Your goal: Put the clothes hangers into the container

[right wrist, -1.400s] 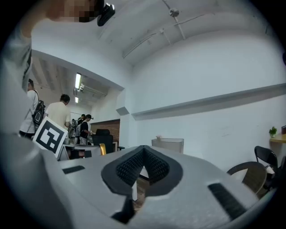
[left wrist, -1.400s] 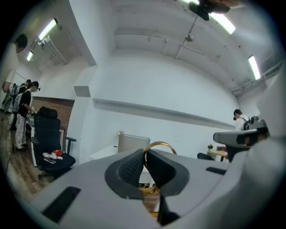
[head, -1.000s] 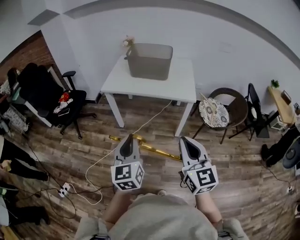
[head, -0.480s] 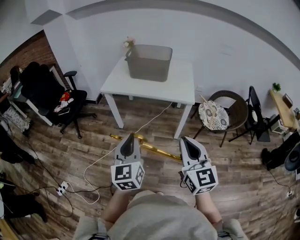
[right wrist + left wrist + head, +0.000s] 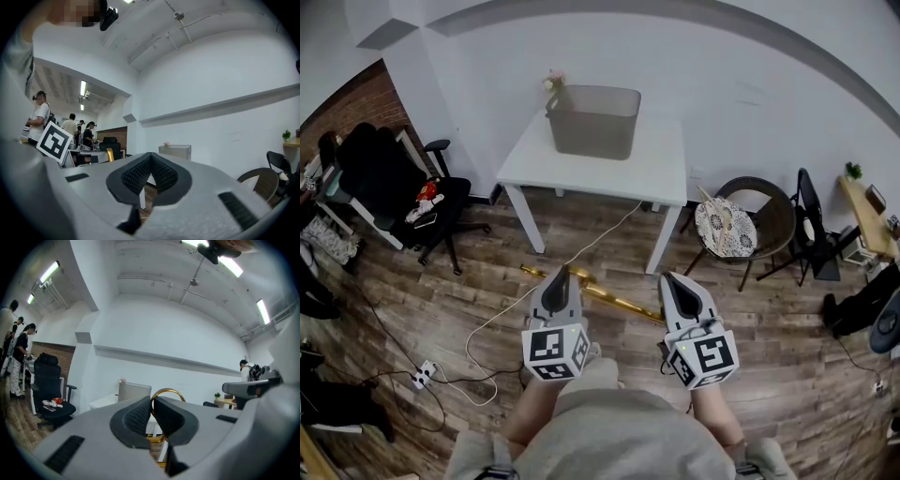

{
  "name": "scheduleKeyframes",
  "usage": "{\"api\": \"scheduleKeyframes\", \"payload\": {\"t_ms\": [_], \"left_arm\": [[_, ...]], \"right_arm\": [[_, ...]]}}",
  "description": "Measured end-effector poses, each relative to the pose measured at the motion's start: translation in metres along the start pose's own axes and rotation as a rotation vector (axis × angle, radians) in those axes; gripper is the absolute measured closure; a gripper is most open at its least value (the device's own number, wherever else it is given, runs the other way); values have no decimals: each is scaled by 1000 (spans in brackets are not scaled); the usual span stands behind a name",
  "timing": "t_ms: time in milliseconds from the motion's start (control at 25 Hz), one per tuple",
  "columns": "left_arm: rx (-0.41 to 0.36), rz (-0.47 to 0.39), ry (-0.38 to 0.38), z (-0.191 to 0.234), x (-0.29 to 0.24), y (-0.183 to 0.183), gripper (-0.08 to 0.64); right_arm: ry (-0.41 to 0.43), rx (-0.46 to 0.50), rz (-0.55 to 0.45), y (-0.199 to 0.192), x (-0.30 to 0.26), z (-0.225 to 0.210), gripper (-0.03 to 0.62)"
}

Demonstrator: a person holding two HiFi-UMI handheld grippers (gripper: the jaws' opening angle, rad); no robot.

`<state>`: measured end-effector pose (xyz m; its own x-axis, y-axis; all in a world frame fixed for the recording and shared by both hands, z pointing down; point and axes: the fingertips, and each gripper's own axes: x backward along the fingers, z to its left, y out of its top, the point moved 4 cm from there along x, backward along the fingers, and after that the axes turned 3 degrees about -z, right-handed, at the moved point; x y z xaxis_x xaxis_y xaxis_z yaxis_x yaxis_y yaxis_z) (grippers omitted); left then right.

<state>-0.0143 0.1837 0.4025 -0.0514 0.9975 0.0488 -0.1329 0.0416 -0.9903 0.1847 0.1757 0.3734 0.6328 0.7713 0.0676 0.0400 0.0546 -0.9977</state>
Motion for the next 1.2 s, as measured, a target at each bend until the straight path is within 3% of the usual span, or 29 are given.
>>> {"api": "scheduleKeyframes", "payload": {"t_ms": [520, 1200], "left_arm": [[4, 0, -6, 17, -59, -2, 538], [22, -11, -1, 81, -210, 15, 538]], "right_arm": [[-4, 2, 5, -8, -54, -27, 592], [10, 11, 6, -6, -208, -76, 592]]}}
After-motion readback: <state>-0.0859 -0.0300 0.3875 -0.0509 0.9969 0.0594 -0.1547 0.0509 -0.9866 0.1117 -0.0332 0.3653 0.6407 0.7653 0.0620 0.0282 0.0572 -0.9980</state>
